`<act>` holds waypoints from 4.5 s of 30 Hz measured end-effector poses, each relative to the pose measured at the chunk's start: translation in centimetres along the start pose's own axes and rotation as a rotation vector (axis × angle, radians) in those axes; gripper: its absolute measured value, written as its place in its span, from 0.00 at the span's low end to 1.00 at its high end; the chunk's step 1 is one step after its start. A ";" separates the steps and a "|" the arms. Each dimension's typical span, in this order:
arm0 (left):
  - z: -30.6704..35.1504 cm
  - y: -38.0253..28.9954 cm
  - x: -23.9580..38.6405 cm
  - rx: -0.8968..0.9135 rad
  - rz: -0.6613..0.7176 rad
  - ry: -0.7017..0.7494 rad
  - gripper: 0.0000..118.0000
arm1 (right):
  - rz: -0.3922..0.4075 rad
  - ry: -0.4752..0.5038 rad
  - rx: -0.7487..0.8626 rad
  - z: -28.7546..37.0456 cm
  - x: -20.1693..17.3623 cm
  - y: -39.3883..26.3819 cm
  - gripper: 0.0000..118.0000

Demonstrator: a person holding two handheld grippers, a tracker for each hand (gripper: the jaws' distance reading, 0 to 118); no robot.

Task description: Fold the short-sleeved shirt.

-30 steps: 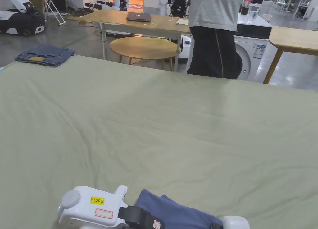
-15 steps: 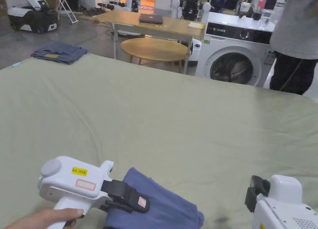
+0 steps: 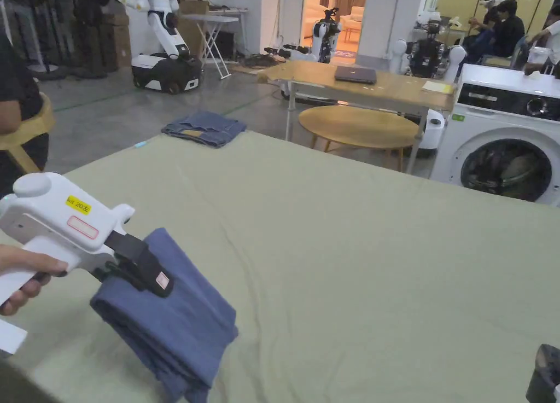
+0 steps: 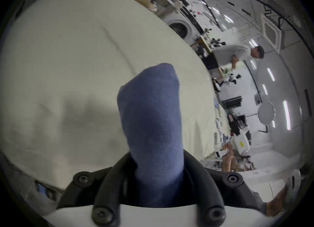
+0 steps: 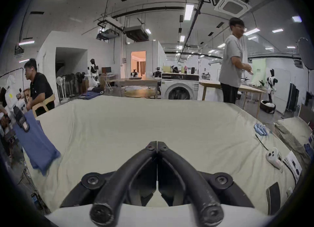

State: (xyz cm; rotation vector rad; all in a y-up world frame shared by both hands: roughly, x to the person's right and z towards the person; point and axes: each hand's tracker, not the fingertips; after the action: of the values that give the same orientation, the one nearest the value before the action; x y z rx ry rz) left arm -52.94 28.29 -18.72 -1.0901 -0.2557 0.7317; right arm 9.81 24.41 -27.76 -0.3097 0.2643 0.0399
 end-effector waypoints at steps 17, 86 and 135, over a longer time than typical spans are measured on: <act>3.7 0.4 -10.4 -0.019 0.217 0.330 0.15 | 0.021 -0.002 -0.068 -1.4 -1.1 -1.2 0.00; -23.5 -12.5 23.6 1.023 -0.633 0.504 0.10 | -0.063 -0.095 0.116 0.0 0.5 -0.4 0.11; -22.2 -11.4 22.1 1.080 -0.574 0.403 0.76 | -0.107 -0.194 0.149 -0.8 0.1 1.0 0.86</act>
State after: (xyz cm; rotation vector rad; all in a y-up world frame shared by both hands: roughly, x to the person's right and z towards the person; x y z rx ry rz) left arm -20.09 23.92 -22.43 -0.0819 0.1762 0.0522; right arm 9.64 25.09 -28.85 -0.1699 0.0571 -0.0547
